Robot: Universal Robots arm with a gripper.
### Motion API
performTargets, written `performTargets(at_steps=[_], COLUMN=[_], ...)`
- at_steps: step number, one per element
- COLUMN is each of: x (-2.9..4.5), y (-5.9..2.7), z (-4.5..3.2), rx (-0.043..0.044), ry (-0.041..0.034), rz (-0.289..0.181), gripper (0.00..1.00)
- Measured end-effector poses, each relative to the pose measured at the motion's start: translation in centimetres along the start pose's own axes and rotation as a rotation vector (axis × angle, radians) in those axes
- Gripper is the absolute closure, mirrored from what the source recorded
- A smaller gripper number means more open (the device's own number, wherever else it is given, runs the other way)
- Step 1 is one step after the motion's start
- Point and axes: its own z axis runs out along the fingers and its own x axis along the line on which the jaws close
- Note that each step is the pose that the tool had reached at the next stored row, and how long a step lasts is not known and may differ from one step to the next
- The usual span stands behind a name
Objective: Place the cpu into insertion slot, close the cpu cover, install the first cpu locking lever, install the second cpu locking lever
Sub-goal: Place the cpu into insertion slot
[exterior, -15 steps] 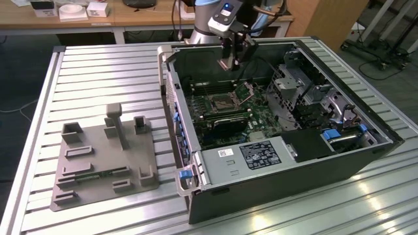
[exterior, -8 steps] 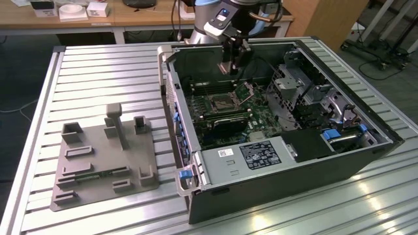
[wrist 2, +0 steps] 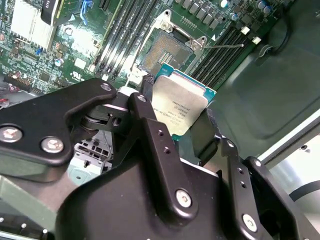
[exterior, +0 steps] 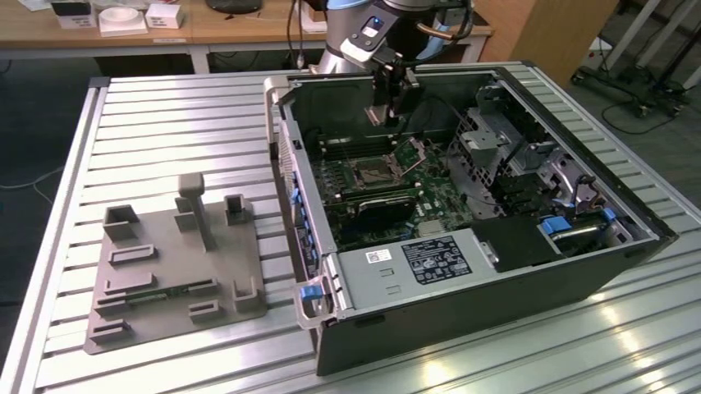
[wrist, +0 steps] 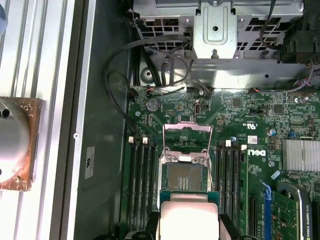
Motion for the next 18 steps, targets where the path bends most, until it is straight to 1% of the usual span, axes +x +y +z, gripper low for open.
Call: performTargets(at_steps=[6, 11, 15, 18], x=[0.00, 0.01, 0.07, 0.07], y=[0.00, -0.02, -0.04, -0.05], z=[0.09, 0.32, 0.76, 1.30], rx=[0.0000, 0.0000, -0.0011, -0.0017], ry=[0.0000, -0.0001, -0.0022, -0.0036], rz=[0.000, 0.003, 0.042, 0.068], gripper=[0.46, 0.46, 0.46, 0.46])
